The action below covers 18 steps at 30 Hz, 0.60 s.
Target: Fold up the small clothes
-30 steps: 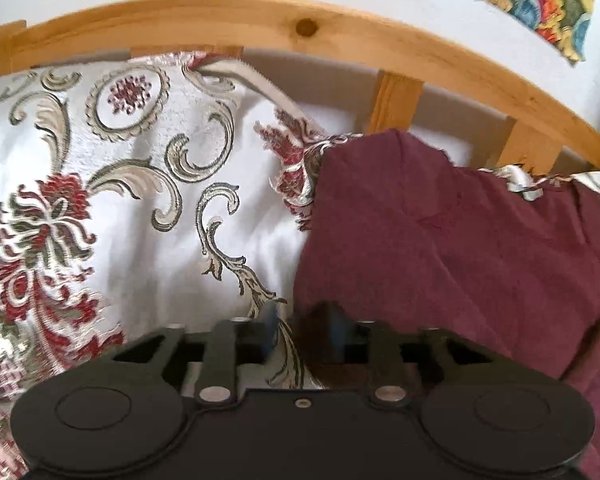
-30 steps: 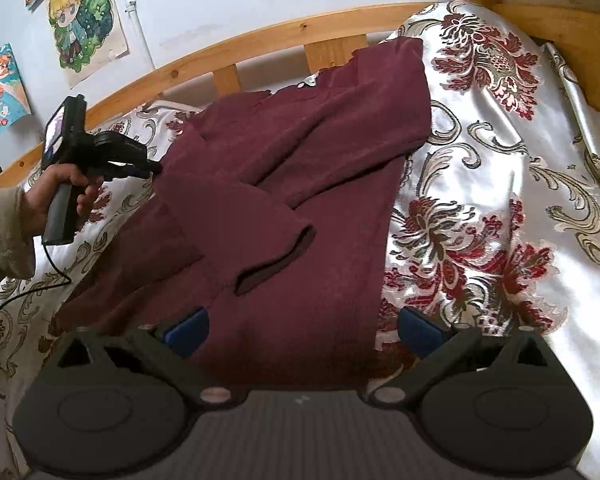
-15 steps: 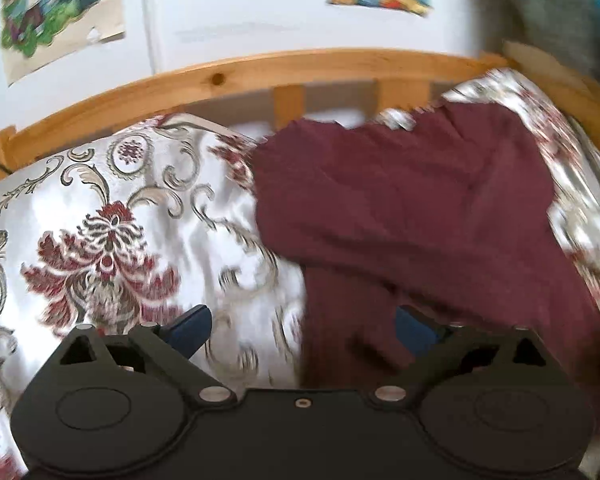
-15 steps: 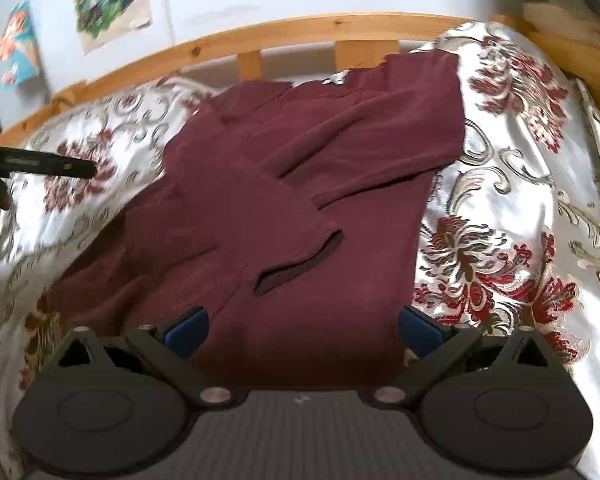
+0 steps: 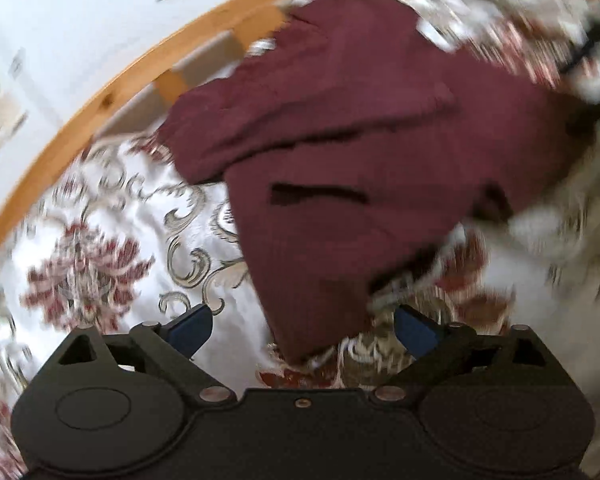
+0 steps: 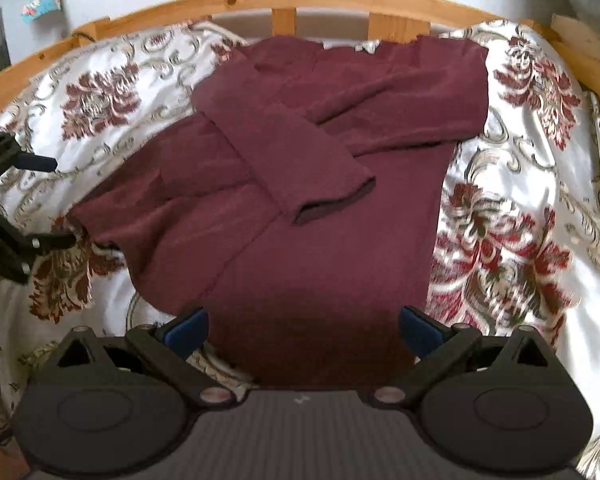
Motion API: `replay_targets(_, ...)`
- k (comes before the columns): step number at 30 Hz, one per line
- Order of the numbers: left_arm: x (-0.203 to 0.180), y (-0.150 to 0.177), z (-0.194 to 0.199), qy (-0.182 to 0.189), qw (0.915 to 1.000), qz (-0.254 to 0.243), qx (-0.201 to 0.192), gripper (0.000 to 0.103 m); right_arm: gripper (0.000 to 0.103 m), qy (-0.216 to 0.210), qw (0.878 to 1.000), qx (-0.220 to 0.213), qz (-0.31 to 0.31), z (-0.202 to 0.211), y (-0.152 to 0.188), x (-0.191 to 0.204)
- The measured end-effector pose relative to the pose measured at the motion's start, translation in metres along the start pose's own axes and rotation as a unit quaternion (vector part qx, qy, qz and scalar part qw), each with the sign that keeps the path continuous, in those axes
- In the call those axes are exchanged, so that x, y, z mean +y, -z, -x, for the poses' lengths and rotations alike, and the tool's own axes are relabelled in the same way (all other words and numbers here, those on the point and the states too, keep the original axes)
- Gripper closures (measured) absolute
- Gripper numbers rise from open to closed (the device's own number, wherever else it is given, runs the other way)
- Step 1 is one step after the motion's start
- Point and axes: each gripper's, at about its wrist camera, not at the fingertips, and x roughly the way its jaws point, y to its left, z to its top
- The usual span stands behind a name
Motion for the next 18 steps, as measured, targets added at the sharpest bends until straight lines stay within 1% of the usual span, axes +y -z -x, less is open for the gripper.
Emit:
replay_targets(2, -0.007, 0.003, -0.007, -0.004, 0.9997, -0.024, 0.000, 0.007, 0.000, 0.002, 1.000, 0.013, 0.000, -0.006, 0.004, 0.003)
replay_targets(4, -0.007, 0.003, -0.012, 0.000, 0.9997, -0.022, -0.009, 0.007, 0.000, -0.002, 1.000, 0.024, 0.000, -0.010, 0.009, 0.005)
replay_targets(9, 0.000, -0.004, -0.023, -0.002, 0.9997, 0.008, -0.023, 0.008, 0.000, -0.004, 0.999, 0.030, 0.017, -0.015, 0.015, 0.008)
replay_targets(11, 0.004, -0.007, -0.029, -0.005, 0.9995, 0.022, -0.020, 0.011, 0.000, -0.004, 0.999, 0.027, 0.021, -0.015, 0.015, 0.008)
replay_targets(12, 0.008, -0.008, -0.032, -0.008, 0.9993, 0.032, -0.015, 0.018, 0.000, -0.003, 0.999, 0.026, 0.024, -0.016, 0.016, 0.009)
replay_targets(13, 0.013, -0.009, -0.034, -0.011, 0.9989, 0.044, -0.010, 0.028, 0.000, -0.001, 0.999, 0.023, 0.029, -0.015, 0.016, 0.010)
replay_targets(14, 0.019, -0.009, -0.037, -0.009, 0.9983, 0.057, -0.007, 0.037, 0.000, 0.002, 0.999, 0.021, 0.035, -0.015, 0.017, 0.011)
replay_targets(15, 0.025, -0.008, -0.038, -0.001, 0.9975, 0.070, -0.008, 0.044, 0.000, 0.005, 0.999, 0.018, 0.043, -0.014, 0.017, 0.012)
replay_targets(16, 0.030, -0.008, -0.038, 0.005, 0.9963, 0.085, -0.010, 0.060, 0.000, 0.008, 0.999, 0.015, 0.052, -0.014, 0.018, 0.014)
replay_targets(17, 0.035, -0.008, -0.038, 0.013, 0.9948, 0.100, -0.014, 0.067, 0.000, 0.010, 0.998, 0.014, 0.059, -0.013, 0.018, 0.017)
replay_targets(18, 0.039, -0.009, -0.036, 0.023, 0.9930, 0.114, -0.020, 0.078, 0.000, 0.010, 0.997, 0.013, 0.069, -0.013, 0.018, 0.020)
